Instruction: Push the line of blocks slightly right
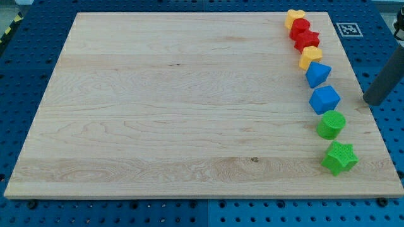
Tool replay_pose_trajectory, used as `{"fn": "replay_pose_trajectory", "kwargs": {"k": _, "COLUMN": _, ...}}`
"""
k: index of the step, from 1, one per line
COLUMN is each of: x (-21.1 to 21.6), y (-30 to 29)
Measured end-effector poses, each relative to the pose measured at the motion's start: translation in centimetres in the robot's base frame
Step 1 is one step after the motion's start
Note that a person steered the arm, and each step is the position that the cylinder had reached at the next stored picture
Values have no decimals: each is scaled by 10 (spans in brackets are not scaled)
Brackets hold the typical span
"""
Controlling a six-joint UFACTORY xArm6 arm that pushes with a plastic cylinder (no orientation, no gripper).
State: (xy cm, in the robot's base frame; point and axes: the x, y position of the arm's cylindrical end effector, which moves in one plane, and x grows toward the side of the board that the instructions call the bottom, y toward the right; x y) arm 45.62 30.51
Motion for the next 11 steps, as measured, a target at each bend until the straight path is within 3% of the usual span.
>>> {"fn": "replay_pose_trajectory", "kwargs": {"k": 3, "x": -22, "y": 0}}
{"fn": "replay_pose_trajectory", "kwargs": {"k": 4, "x": -55, "y": 5}}
{"fn": "replay_pose_trajectory", "kwargs": {"k": 7, "x": -264, "y": 5}}
{"fn": "replay_pose_trajectory", "kwargs": {"k": 8, "x": -265, "y": -2}}
{"fn": "replay_pose_trajectory", "kwargs": {"k": 11, "x": -264, "y": -102}}
